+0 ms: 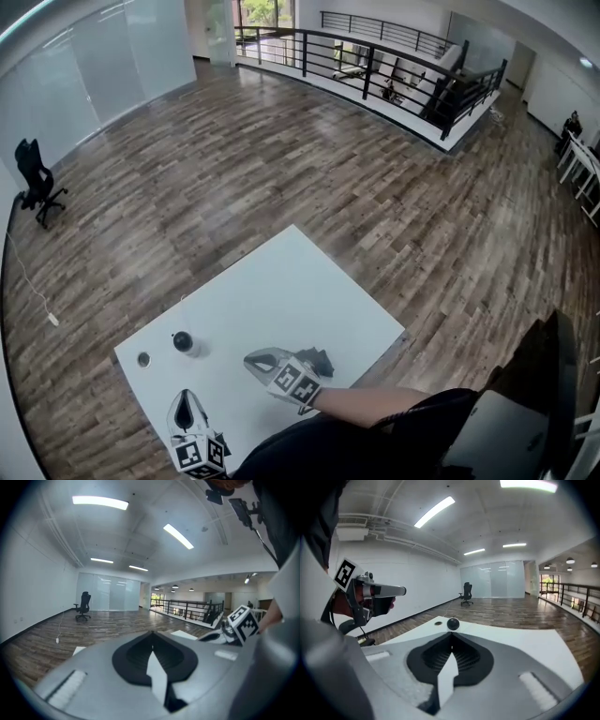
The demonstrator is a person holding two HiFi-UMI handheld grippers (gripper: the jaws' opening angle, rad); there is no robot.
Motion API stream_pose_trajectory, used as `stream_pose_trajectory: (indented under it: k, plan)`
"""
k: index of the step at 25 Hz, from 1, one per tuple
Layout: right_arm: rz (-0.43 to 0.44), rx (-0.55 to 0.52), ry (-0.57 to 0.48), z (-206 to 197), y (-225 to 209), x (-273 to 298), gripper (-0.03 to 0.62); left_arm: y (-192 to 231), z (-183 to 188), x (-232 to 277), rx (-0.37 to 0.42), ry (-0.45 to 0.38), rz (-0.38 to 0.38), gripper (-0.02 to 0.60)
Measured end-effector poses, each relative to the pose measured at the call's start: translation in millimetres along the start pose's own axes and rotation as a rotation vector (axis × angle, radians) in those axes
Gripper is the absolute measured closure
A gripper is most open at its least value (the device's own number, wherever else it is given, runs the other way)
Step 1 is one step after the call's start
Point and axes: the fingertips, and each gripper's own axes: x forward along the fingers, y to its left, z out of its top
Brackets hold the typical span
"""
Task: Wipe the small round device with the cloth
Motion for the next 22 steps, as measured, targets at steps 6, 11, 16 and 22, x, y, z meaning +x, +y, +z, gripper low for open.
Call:
stream_pose_trajectory:
  k: [6,11,16,22]
  plan:
    - [0.005,0.063,0.032,-25.4,-2.8,0.3,0.592,-0.2,-4.3,-2.8,0.005,0.012,0.009,0.574]
    - [-0.009,0.042,0.021,-23.2,-8.2,-1.4,0.592,-5.3,-4.9,-1.3,0.010,0.020,0.007,0.574]
    - [-0.005,0.033,0.014,-26.0,-7.3,-4.4,0.592,-9.5,-6.9,-4.1,0.009,0.016,0.018,0.575]
    - [0.001,0.023,0.015,-26.5,-12.9,-9.4,0.592,-17.1,-6.7,2.2,0.007,0.020,0.019,0.574]
